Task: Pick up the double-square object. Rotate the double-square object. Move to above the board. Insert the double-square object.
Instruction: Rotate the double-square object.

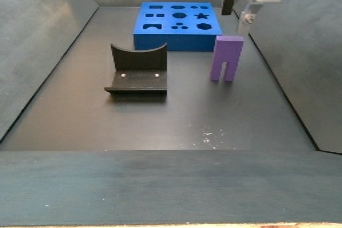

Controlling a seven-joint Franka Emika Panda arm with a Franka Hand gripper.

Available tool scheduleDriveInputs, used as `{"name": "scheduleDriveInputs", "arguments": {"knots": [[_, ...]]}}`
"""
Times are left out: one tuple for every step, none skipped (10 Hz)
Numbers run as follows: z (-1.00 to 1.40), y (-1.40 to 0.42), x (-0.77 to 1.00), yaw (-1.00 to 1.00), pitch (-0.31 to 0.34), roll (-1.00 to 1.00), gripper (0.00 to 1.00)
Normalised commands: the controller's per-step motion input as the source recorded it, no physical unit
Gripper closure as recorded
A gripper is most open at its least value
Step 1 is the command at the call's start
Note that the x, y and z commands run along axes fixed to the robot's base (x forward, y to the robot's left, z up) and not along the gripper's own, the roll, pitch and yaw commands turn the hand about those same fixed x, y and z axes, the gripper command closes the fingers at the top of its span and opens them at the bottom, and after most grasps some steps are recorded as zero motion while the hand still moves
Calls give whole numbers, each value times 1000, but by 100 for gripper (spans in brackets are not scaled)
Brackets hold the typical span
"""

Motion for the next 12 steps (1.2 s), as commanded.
{"name": "scheduleDriveInputs", "arguments": {"knots": [[-55, 5, 36, 1000, -6, 2, 0], [-54, 4, 36, 1000, -6, 3, 0], [-50, 3, 38, 1000, -7, 3, 0], [-49, 2, 38, 1000, -7, 3, 0], [-46, 2, 39, 1000, -8, 3, 0], [-44, 2, 40, 1000, -9, 3, 0], [-44, 1, 41, 1000, -10, 4, 0], [-43, 1, 41, 1000, -10, 4, 0], [-43, 1, 41, 1000, -12, 4, 0], [-42, 1, 41, 1000, -13, 5, 0], [-42, 1, 41, 1000, -13, 5, 0], [-42, 0, 41, 1000, -16, 6, 0]]}}
